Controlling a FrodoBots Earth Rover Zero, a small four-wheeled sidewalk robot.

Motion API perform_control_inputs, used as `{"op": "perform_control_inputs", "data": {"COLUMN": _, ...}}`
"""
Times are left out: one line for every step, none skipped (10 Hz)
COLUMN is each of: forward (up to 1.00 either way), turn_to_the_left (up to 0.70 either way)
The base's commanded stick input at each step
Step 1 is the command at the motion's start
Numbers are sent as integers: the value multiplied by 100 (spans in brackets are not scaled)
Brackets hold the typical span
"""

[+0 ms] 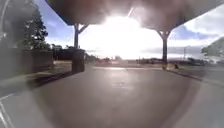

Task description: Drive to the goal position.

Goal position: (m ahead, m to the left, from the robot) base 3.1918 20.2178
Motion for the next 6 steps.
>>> {"op": "perform_control_inputs", "data": {"forward": 70, "turn_to_the_left": 0}}
{"op": "perform_control_inputs", "data": {"forward": 70, "turn_to_the_left": 0}}
{"op": "perform_control_inputs", "data": {"forward": 70, "turn_to_the_left": 0}}
{"op": "perform_control_inputs", "data": {"forward": 70, "turn_to_the_left": 0}}
{"op": "perform_control_inputs", "data": {"forward": 70, "turn_to_the_left": 0}}
{"op": "perform_control_inputs", "data": {"forward": 70, "turn_to_the_left": 0}}
